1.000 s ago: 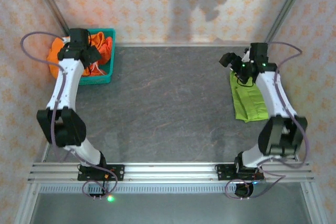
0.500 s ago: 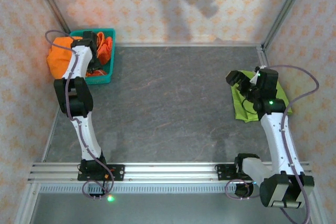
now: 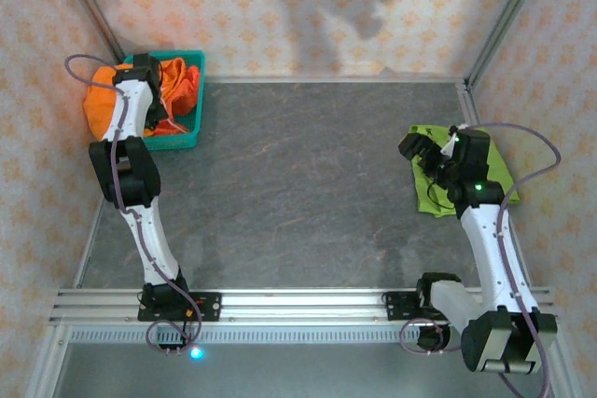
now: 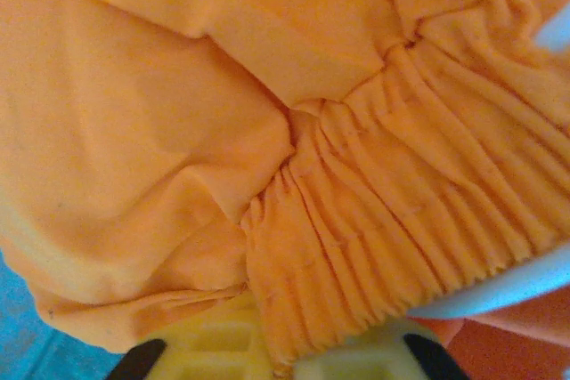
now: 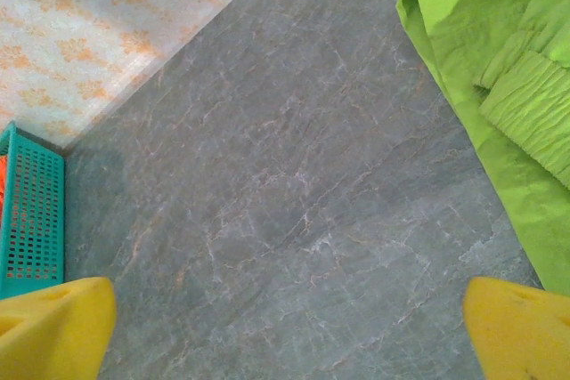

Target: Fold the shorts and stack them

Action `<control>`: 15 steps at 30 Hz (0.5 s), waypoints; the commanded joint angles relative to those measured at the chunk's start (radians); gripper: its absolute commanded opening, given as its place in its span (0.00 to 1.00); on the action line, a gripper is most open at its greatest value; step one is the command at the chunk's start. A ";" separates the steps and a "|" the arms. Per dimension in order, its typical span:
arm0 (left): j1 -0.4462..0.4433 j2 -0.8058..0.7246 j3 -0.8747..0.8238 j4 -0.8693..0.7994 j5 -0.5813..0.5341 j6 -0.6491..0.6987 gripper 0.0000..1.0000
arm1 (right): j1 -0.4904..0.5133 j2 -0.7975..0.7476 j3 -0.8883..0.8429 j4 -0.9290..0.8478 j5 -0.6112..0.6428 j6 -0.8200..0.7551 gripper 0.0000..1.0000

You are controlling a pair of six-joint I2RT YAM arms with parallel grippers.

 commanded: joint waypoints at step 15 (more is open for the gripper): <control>-0.018 -0.434 0.379 0.058 0.105 -0.164 0.00 | -0.002 -0.046 -0.012 0.032 -0.048 0.016 1.00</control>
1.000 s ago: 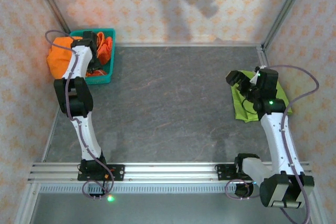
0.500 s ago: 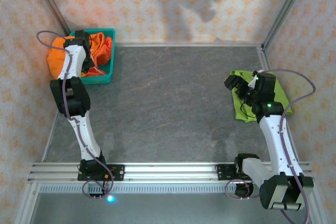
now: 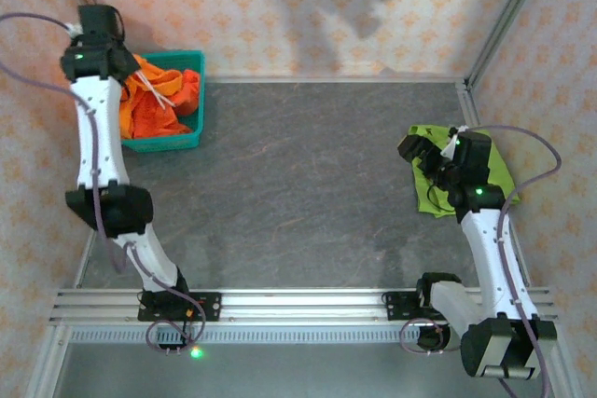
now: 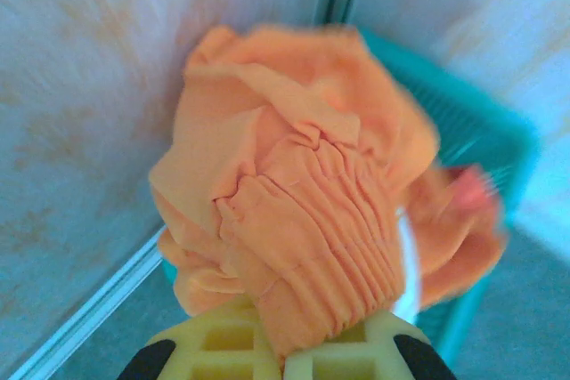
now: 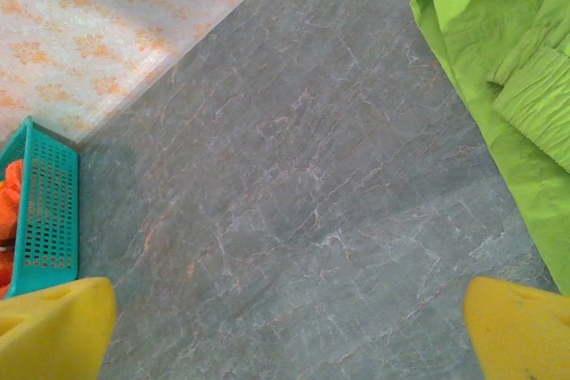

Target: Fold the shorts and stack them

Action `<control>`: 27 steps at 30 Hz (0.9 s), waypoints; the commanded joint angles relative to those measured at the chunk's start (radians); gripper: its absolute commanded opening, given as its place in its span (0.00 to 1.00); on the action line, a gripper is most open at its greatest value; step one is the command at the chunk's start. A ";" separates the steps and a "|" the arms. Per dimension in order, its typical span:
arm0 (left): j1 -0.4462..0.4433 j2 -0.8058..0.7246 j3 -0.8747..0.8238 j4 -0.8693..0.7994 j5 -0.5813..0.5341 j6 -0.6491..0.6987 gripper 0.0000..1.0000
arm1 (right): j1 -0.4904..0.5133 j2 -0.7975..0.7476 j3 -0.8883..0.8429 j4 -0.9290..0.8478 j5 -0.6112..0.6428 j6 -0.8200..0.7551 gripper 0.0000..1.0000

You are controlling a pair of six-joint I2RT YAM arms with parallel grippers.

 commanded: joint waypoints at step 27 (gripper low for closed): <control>-0.607 0.092 0.239 0.045 0.171 0.003 0.00 | 0.120 -0.027 0.049 0.024 -0.215 0.055 1.00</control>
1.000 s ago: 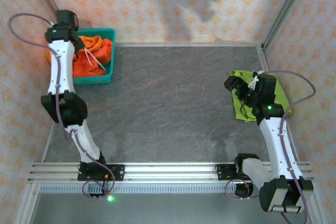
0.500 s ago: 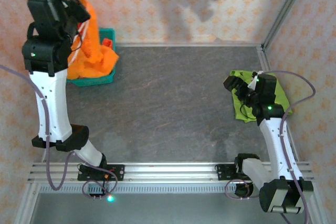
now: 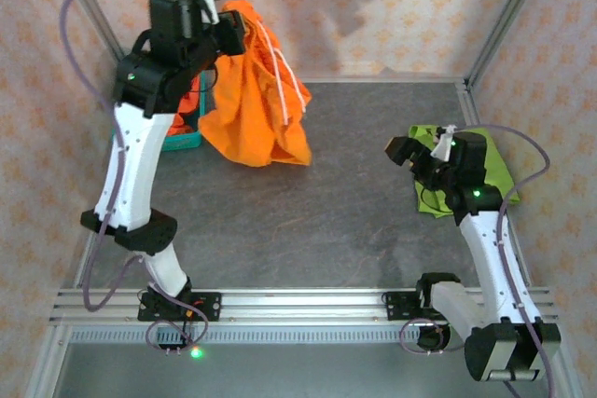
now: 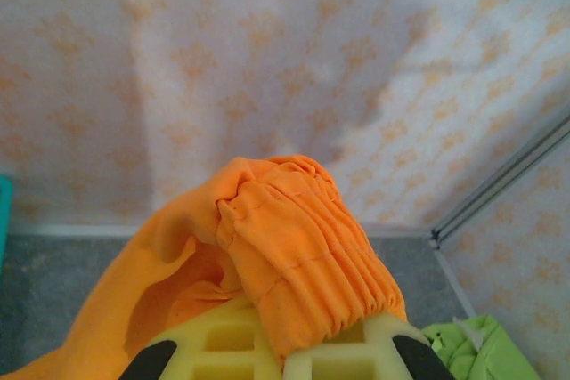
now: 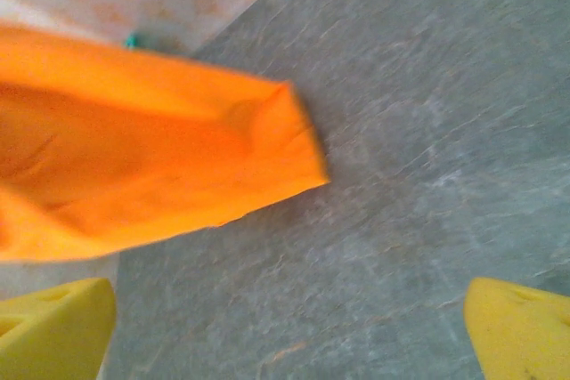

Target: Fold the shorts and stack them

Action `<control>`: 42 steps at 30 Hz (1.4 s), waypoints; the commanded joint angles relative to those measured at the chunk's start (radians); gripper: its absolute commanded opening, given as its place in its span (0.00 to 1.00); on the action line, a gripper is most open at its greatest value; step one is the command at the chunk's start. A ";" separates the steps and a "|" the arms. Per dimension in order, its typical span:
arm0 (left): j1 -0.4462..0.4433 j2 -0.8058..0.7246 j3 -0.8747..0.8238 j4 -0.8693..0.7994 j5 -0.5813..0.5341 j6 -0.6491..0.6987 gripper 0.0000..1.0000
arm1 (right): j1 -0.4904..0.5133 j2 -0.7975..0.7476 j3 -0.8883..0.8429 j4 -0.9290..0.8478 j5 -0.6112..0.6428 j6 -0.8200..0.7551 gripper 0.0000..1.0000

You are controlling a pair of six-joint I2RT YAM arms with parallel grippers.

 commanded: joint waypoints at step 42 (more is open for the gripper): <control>-0.411 -0.093 -0.863 0.327 0.006 -0.111 0.80 | 0.113 0.058 -0.129 -0.084 0.074 0.118 1.00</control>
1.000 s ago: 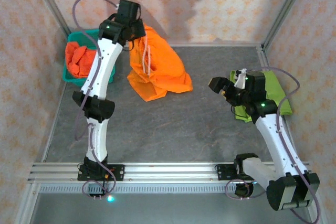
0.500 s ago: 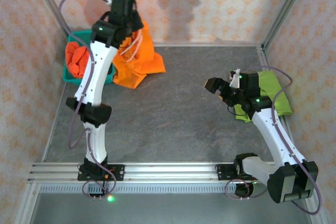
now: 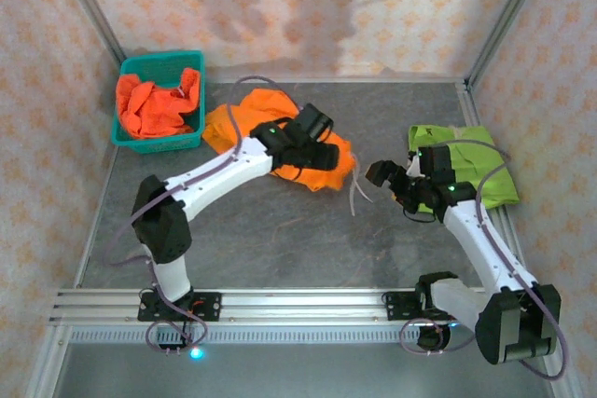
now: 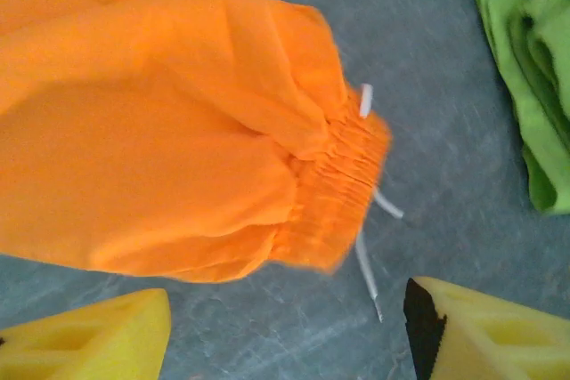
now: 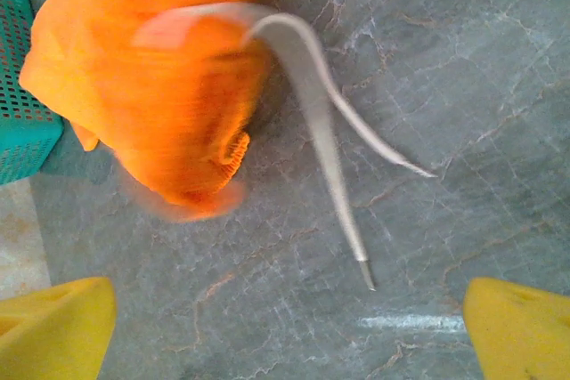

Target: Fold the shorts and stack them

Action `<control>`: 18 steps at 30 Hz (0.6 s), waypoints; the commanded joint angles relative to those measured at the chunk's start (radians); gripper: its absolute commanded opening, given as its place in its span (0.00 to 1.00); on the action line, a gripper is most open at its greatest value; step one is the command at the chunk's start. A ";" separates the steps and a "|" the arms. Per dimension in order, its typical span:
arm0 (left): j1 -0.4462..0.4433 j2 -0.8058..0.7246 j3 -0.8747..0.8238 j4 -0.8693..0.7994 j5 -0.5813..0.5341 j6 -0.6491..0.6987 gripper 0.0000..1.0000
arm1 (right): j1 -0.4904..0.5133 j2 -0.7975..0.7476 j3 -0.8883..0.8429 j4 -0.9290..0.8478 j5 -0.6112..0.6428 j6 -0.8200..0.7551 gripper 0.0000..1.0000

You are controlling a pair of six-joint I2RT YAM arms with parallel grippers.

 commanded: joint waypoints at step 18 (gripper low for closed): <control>0.167 -0.422 -0.451 0.268 -0.194 -0.080 1.00 | 0.226 0.064 -0.106 0.290 0.081 0.480 0.85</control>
